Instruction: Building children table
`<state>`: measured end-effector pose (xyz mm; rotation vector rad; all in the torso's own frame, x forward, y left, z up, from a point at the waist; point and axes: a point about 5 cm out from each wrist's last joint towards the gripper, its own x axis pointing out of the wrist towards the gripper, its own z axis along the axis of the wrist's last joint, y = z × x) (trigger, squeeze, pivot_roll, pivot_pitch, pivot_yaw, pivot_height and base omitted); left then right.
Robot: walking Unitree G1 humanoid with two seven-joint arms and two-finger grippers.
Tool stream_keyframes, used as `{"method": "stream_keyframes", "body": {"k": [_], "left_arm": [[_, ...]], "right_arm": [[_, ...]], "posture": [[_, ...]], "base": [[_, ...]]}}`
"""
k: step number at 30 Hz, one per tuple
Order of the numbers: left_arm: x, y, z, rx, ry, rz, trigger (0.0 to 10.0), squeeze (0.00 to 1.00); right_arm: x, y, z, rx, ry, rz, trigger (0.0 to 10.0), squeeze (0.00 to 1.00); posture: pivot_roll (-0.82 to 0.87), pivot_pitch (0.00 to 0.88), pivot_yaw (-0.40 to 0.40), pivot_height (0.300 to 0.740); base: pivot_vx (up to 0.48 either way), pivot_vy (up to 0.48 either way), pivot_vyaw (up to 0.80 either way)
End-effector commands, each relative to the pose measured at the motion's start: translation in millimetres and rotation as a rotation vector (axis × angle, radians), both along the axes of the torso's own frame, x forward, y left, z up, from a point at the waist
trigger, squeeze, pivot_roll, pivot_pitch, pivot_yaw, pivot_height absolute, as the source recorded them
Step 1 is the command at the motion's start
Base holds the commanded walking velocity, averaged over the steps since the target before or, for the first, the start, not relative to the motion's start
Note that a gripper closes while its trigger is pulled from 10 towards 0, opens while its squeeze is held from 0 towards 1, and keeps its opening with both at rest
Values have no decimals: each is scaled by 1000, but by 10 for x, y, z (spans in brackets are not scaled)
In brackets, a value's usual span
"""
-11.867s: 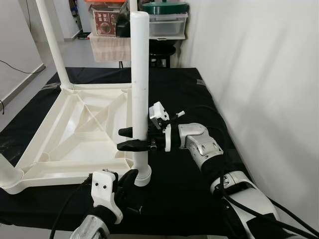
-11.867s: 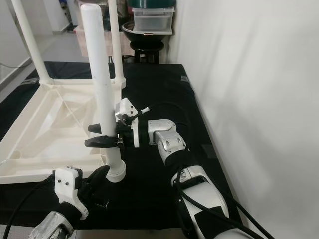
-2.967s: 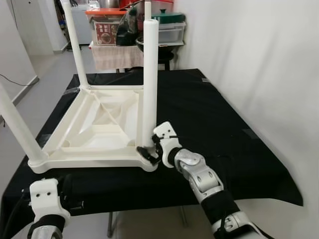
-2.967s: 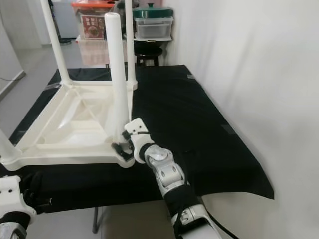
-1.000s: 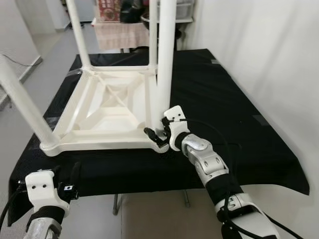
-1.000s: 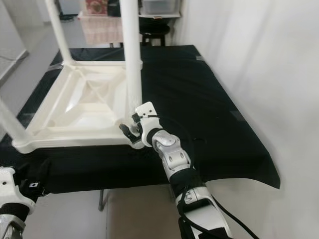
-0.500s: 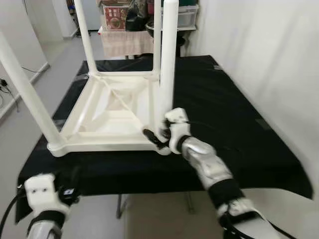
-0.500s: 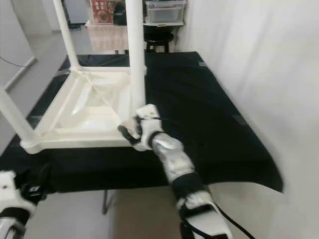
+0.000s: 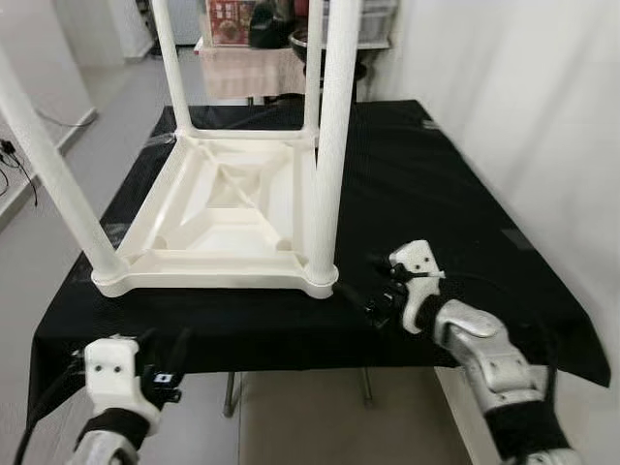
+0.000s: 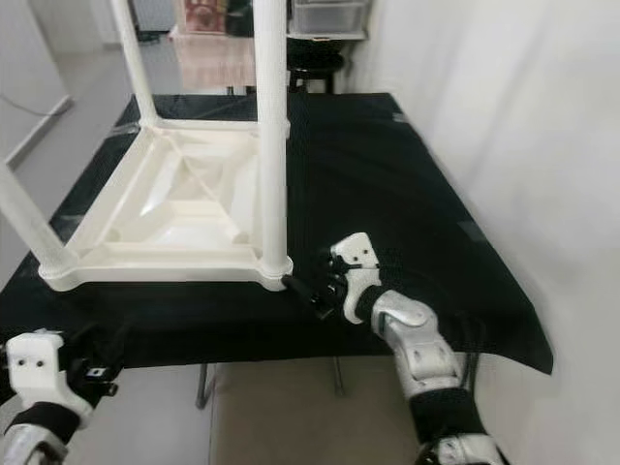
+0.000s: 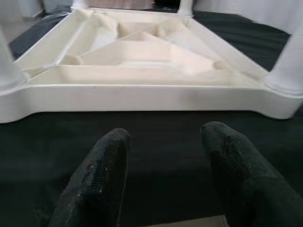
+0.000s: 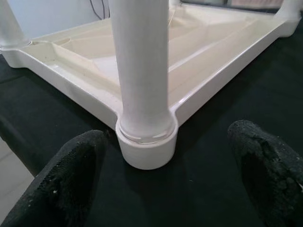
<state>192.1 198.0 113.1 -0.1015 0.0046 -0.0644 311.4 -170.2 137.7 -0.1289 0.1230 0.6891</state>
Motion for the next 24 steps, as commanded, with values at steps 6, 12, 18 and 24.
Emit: {"method": "stream_keyframes", "body": {"k": [6,12,18,24], "left_arm": [[-32,-109,-29,-2,17,-85,10000,0],[-97,-291,-14,-35,3,-201,10000,0],[-124,-329,-14,-46,10,-245,10000,0],[-125,-337,-4,-48,9,-266,10000,0]], "right_arm": [[-437,230,1,100,61,312,10000,0],[-683,473,-75,183,103,479,10000,0],[-746,502,-83,158,126,534,10000,0],[-767,502,-59,143,127,542,10000,0]], "posture": [[-35,0,-4,740],[-37,0,0,740],[-36,0,4,740],[-39,0,7,740]], "base": [[0,0,0],[326,0,260],[471,0,491],[472,0,267]]}}
